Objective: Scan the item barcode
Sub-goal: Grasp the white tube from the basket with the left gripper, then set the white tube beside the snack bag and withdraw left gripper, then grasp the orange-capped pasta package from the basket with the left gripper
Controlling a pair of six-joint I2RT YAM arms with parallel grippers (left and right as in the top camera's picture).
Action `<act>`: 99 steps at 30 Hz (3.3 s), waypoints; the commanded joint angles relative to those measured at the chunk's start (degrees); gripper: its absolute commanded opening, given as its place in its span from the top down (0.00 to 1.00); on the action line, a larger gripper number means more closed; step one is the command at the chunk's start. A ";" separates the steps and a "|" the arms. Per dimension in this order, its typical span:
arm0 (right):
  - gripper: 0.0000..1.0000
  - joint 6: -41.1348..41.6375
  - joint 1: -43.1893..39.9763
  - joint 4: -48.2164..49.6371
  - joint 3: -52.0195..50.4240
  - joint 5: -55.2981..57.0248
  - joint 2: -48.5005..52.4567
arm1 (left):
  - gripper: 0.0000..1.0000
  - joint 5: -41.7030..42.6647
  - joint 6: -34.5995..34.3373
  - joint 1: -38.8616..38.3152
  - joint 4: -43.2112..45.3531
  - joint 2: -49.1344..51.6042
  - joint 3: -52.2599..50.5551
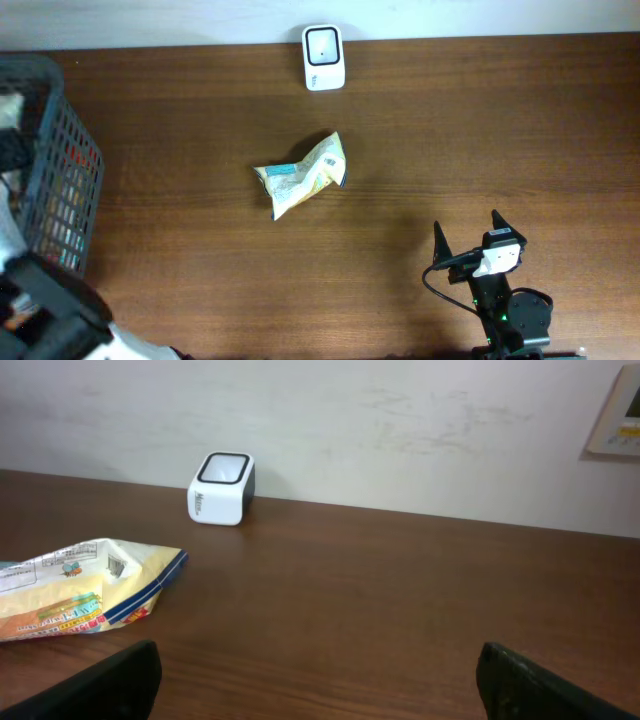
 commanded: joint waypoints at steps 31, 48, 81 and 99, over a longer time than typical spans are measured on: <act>0.01 0.46 -0.22 -0.17 -0.42 -0.31 -0.33 | 0.96 16.28 -20.39 -57.57 -8.22 8.98 -11.52; 0.01 0.44 -0.22 -0.17 -0.42 -0.33 -0.33 | 0.01 5.29 -20.20 -13.73 -34.25 -8.17 36.98; 0.01 0.46 -0.22 -0.17 -0.42 -0.31 -0.33 | 1.00 24.33 16.46 6.75 -20.81 17.90 9.14; 0.01 0.46 -0.22 -0.17 -0.42 -0.31 -0.33 | 1.00 21.11 -12.41 -30.58 -41.92 -7.15 21.73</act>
